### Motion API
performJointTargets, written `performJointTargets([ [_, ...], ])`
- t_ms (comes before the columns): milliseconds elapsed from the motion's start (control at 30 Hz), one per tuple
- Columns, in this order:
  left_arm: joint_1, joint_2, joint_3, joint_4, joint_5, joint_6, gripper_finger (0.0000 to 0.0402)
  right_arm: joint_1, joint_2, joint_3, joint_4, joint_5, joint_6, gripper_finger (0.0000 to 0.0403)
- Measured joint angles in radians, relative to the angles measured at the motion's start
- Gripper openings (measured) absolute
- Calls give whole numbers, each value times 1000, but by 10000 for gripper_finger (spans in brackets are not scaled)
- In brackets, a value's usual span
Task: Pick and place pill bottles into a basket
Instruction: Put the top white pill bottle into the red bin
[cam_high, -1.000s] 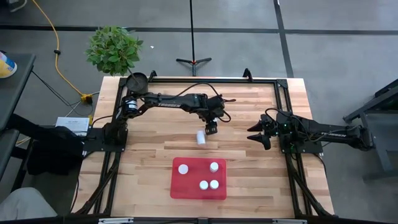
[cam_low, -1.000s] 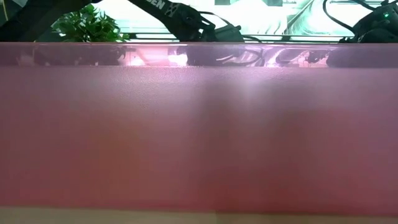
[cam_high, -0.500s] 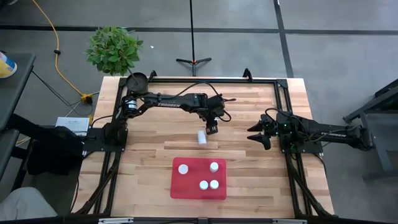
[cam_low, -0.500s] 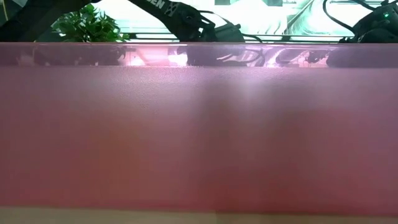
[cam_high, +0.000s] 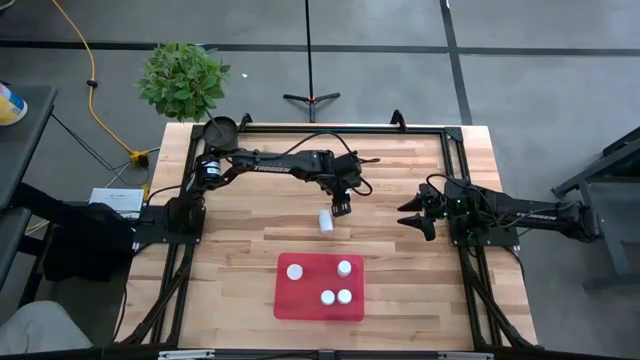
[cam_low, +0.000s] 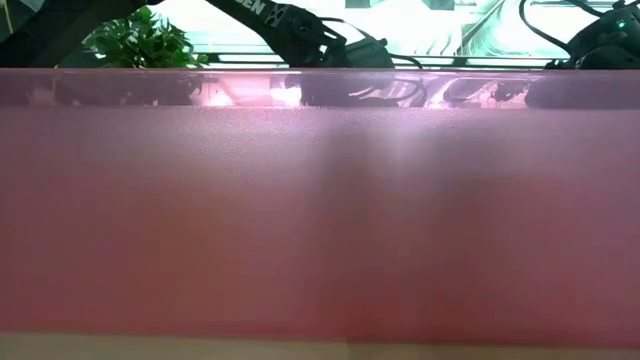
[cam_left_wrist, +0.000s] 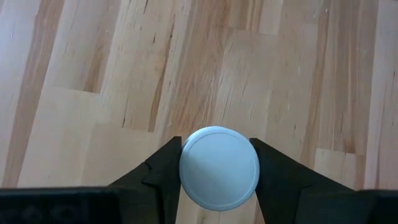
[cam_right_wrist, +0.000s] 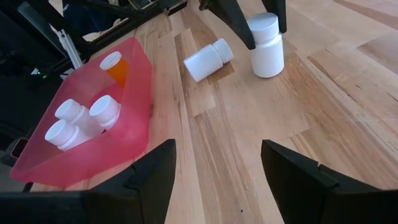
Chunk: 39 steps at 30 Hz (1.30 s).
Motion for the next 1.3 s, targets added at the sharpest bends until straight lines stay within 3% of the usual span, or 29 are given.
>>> performJointTargets([
  [767,7,-92,0,65,-50,-25,194,0,0,0,0,-1,2,226],
  [1300,87,-314,0,87,-65,-35,194,0,0,0,0,-2,1,226],
])
